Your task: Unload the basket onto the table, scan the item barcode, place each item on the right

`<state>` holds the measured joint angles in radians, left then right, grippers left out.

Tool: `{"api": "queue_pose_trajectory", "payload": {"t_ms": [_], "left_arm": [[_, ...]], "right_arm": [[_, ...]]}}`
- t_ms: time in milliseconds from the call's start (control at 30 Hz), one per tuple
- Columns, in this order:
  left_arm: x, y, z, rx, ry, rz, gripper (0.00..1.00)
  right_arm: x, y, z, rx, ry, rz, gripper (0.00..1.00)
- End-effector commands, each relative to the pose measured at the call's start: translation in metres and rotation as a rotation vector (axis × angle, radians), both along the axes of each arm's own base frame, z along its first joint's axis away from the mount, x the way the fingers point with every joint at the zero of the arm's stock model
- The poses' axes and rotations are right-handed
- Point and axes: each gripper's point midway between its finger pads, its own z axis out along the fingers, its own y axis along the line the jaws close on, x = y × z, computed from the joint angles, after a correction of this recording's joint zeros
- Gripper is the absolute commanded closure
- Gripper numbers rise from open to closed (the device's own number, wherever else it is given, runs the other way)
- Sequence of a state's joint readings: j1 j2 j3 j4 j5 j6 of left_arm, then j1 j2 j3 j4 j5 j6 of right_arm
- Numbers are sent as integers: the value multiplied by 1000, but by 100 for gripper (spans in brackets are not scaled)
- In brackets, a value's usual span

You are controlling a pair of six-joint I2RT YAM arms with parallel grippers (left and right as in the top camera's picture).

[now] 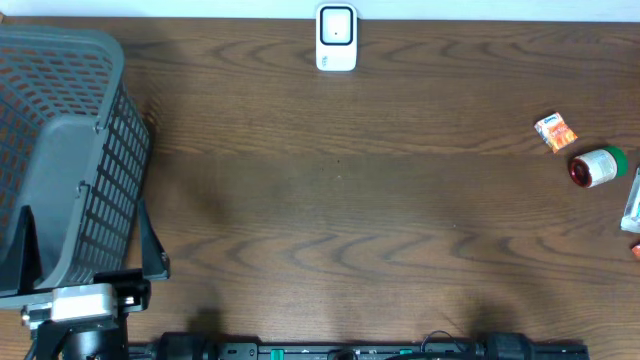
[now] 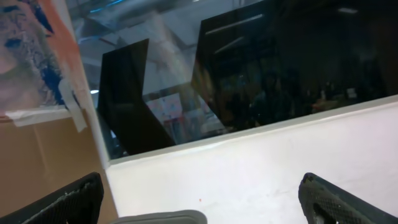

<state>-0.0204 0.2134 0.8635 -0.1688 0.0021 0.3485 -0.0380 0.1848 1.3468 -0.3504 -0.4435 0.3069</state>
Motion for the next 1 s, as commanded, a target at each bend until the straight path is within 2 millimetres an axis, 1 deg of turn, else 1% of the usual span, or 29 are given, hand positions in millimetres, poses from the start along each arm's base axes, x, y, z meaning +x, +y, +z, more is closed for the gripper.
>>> {"api": "queue_pose_trajectory", "payload": {"t_ms": [0,133,200,300,400,500,667,733,800,833,900,967], "left_arm": [[-11,1,-6,18,-27,16,1],[-37,0,-6,18,-100,8,1],[-45,0,-9,18,-122,7,1],[-40,0,-15,18,-104,6,1],[-37,0,-19,17,-94,8,1],[-37,0,-19,17,-95,8,1],[-37,0,-19,17,-94,8,1],[-37,0,-20,17,-90,8,1],[-37,0,-19,-1,-91,0,1],[-37,0,-19,-4,-92,-2,1],[-37,0,-19,-4,-95,-2,1],[-39,0,-16,-4,-108,-2,1]], "right_arm": [[-15,-3,-2,25,-26,-3,1],[-34,-2,-6,24,-66,-2,1],[-42,-1,-8,37,-72,15,1],[-51,-1,-10,48,-85,30,1],[-72,0,-17,47,-128,30,1],[-84,3,-18,32,-150,40,1],[-82,4,-19,37,-140,47,1],[-75,-3,-16,74,-141,4,1],[-58,-16,-13,147,-140,-89,1],[-53,-18,-11,165,-152,-116,1],[-43,-18,-8,175,-183,-141,1],[-26,-18,-8,176,-212,-183,1]]}}
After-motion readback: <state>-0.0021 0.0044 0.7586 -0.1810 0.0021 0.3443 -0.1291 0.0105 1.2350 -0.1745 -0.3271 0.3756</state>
